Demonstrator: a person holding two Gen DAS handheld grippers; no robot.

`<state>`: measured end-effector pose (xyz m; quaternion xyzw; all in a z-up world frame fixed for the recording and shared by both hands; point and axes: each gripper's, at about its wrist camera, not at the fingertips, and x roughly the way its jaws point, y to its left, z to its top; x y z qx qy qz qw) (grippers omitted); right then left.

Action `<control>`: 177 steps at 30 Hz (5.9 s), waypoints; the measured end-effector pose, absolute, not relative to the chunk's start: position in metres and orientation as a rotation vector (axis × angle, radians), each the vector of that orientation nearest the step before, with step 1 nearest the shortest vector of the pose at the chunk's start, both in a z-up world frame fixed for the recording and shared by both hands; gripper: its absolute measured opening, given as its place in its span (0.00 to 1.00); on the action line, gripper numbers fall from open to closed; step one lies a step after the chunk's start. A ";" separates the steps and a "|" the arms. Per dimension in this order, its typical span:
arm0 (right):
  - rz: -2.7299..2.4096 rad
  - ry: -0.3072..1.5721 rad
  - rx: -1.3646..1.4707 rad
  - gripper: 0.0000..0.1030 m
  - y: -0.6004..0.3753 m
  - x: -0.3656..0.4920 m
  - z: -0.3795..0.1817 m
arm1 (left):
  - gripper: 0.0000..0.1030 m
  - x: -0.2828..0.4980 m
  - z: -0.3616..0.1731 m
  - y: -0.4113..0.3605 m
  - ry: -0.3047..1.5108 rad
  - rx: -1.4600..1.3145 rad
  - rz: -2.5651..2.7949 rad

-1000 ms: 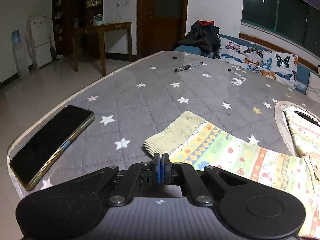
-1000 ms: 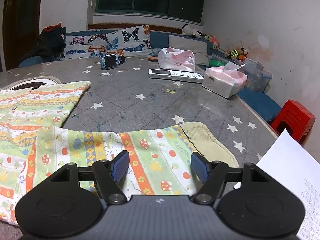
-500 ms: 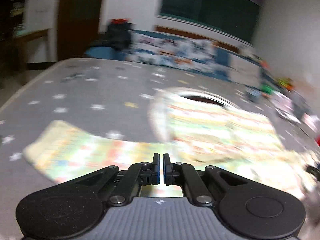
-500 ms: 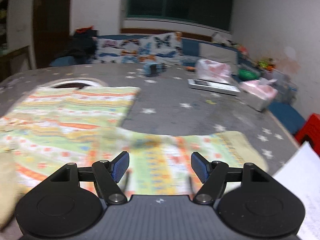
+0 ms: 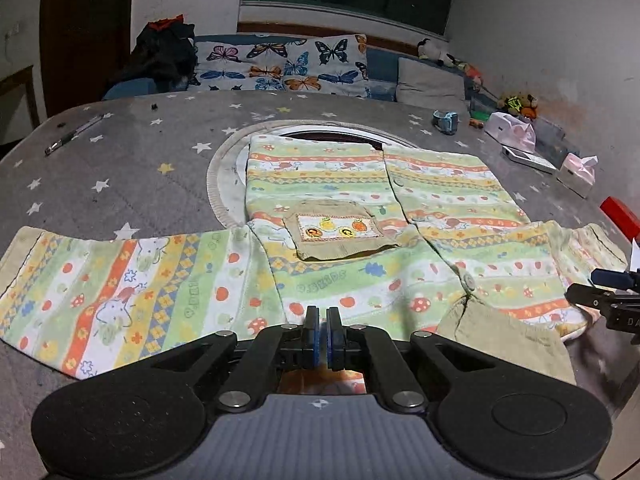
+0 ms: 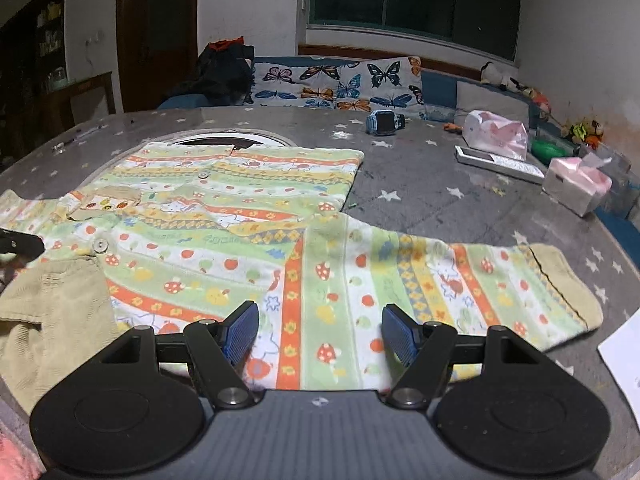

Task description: Fold clothes

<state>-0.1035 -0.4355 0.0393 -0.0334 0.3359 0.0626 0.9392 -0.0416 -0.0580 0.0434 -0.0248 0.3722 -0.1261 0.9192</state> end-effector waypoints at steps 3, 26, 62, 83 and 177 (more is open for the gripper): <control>0.086 0.672 -0.049 0.68 -0.449 -0.108 0.043 | 0.04 -0.040 0.047 -0.059 0.774 -0.053 -0.258; -0.309 0.665 0.127 0.52 -0.597 -0.080 0.030 | 0.08 -0.034 0.067 -0.092 0.743 -0.025 -0.321; -0.186 0.439 0.183 0.10 -0.570 -0.123 0.113 | 0.14 -0.044 0.048 -0.243 0.775 0.112 -0.735; 0.427 0.423 0.030 0.10 -0.357 -0.078 0.154 | 0.28 -0.047 0.074 -0.055 0.682 -0.152 -0.330; 0.083 0.647 -0.201 0.70 -0.412 -0.125 0.042 | 0.06 -0.027 0.171 -0.103 0.528 -0.187 -0.579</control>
